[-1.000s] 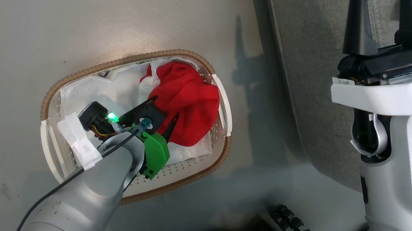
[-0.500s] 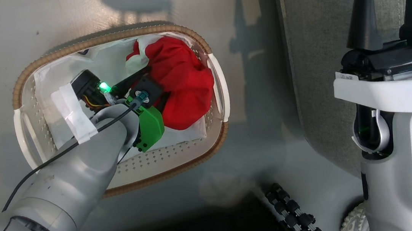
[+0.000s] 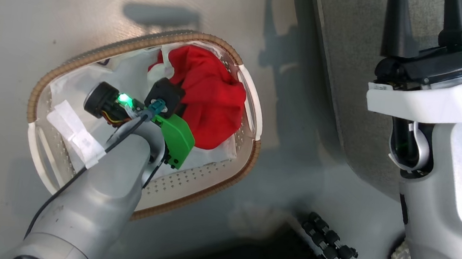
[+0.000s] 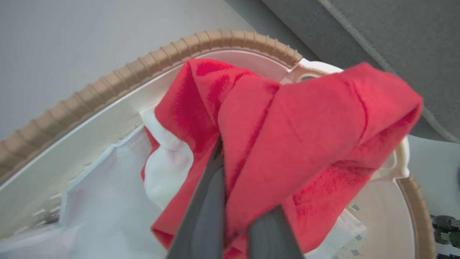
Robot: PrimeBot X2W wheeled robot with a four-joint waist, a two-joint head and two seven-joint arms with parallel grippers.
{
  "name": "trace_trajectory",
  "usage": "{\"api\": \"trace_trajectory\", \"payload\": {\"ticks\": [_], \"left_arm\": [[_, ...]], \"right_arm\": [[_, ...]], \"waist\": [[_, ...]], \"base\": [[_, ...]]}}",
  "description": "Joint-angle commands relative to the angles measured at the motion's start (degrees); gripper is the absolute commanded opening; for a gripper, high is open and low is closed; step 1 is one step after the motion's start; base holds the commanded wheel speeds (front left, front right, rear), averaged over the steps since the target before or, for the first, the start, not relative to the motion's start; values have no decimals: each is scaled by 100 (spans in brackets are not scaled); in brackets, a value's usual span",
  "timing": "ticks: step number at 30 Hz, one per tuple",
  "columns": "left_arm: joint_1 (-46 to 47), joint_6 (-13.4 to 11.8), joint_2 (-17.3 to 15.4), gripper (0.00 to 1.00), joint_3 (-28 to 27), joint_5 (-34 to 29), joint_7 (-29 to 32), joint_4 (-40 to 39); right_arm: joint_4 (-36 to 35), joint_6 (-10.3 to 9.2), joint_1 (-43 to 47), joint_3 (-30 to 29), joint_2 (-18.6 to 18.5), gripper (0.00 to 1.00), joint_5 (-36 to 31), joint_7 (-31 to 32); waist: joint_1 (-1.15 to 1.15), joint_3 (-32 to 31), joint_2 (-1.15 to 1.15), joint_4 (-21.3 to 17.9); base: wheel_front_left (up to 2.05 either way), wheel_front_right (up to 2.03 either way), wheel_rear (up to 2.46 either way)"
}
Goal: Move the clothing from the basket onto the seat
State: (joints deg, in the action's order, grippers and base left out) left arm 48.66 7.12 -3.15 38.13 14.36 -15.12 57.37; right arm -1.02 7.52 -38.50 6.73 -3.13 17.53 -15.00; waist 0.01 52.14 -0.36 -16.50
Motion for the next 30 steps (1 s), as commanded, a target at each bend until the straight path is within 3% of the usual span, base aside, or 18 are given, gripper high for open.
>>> {"api": "trace_trajectory", "payload": {"ticks": [1,19,30], "left_arm": [[-90,31,-6,0,-40,39,-4,-121],[-1639,42,21,0,-576,450,-4,-1744],[-2605,42,21,0,-1094,463,-4,-2848]], "right_arm": [[57,-6,21,30,-31,100,-10,-25],[732,-6,757,354,-435,100,55,-25],[1001,-6,1544,545,-475,100,11,-25]], "waist": [[-1,-233,36,117],[-1,-2127,36,863],[-1,-3273,36,1339]], "base": [[0,0,0],[0,0,0],[0,0,0]]}}
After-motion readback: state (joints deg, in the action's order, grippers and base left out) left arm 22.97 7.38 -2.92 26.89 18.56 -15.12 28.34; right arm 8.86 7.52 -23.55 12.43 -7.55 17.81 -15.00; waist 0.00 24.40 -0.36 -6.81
